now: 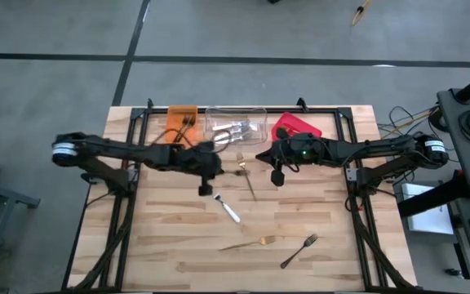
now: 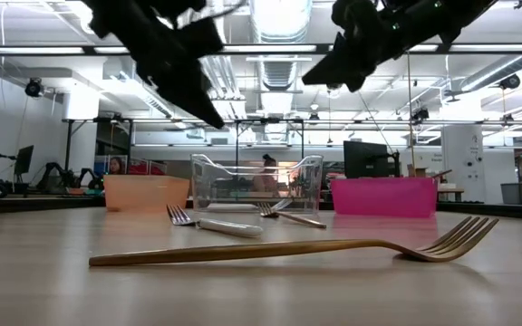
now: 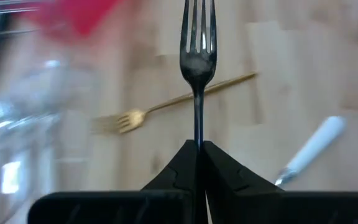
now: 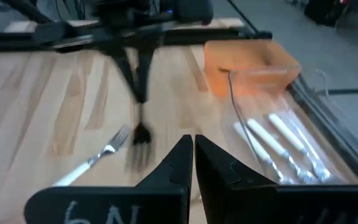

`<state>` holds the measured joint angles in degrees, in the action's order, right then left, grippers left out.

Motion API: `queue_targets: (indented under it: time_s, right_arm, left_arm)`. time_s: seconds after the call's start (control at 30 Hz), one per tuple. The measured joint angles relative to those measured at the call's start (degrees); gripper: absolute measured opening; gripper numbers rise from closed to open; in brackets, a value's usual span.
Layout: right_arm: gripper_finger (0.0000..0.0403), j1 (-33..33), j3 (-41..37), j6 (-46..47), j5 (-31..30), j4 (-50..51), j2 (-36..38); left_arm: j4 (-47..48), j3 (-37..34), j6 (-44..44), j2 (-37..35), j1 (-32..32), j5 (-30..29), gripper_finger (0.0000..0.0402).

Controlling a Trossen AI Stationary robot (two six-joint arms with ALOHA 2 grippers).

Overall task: Sort silverware by color (type)
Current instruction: Put the black fork into the orange bin

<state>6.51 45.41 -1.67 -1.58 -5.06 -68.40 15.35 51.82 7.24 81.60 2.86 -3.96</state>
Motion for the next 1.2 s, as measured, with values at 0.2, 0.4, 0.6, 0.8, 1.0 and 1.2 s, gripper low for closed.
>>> queue_targets:
  time_s: [0.2, 0.4, 0.6, 0.8, 1.0, 1.2]
  right_arm:
    - [0.0009, 0.1, 0.0, -1.9, 0.0, -3.9, 0.0]
    - [0.0009, 1.3, 0.0, -3.7, 0.0, -6.3, 0.0]
    - [0.0009, 4.1, 0.0, -5.3, 0.0, -6.3, 0.0]
    - [0.0009, 7.0, 0.0, -6.0, -0.1, -4.5, 0.0]
    - [0.0009, 10.5, 0.2, -7.1, -0.1, -4.5, 0.0]
    - [0.0009, 15.2, 0.2, -10.2, -0.1, -7.6, 0.1]
  left_arm:
    - [1.7, -6.5, -5.2, -12.8, 2.9, -13.2, 0.0]
    - [2.2, -12.7, -12.2, -23.4, 11.2, -21.4, 0.0]
    - [2.5, -16.0, -20.6, -28.1, 23.8, -22.5, 0.0]
    - [2.7, -16.2, -26.8, -26.5, 34.0, -18.4, 0.0]
    - [4.4, -14.3, -30.0, -21.3, 37.3, -15.0, 0.0]
    - [7.6, -11.3, -31.3, -14.8, 37.9, -14.9, 0.0]
